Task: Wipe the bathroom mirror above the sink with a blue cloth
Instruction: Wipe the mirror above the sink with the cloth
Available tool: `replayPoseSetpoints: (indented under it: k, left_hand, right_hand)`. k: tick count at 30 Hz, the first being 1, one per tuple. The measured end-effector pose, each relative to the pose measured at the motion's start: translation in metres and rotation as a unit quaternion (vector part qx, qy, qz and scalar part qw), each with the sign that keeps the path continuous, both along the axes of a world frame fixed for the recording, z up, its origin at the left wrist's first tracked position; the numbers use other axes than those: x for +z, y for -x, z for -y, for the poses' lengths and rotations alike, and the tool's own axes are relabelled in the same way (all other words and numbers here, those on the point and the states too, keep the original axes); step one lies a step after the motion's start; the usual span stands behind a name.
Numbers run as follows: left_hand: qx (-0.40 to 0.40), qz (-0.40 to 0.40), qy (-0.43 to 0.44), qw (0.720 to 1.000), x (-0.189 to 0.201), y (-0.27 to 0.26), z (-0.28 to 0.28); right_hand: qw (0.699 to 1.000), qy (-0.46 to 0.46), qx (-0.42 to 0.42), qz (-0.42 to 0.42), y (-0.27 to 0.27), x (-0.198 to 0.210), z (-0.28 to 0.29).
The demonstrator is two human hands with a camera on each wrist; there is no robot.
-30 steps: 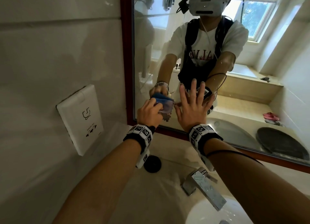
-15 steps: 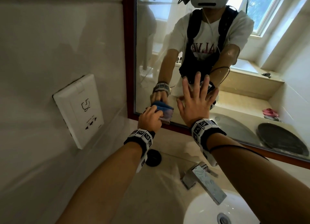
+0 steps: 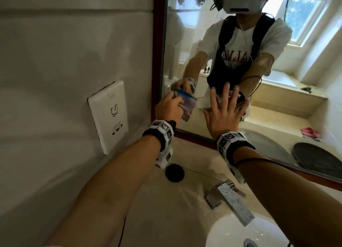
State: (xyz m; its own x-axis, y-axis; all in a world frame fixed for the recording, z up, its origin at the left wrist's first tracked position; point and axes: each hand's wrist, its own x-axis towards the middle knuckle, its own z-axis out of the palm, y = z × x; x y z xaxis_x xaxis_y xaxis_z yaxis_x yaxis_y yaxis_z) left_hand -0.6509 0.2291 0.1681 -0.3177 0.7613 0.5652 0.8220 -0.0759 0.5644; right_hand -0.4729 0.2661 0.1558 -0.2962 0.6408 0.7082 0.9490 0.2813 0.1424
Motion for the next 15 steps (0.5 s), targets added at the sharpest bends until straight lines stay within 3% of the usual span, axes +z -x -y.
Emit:
replayPoseSetpoints:
  k: [4,6,15]
  left_hand:
    - [0.042,0.023,-0.096,0.994,0.057,0.013,-0.001]
    - [0.036,0.035,-0.113,0.992,0.067,0.019,-0.005]
    - [0.052,-0.006,-0.125,0.991,0.018,0.027,-0.009]
  right_hand:
    - [1.0,0.002,0.0,-0.004,0.001,-0.001,0.003]
    - [1.0,-0.001,0.004,-0.005,0.001,-0.004,0.003]
    - [1.0,-0.023,0.011,-0.004,0.0,-0.011,-0.003]
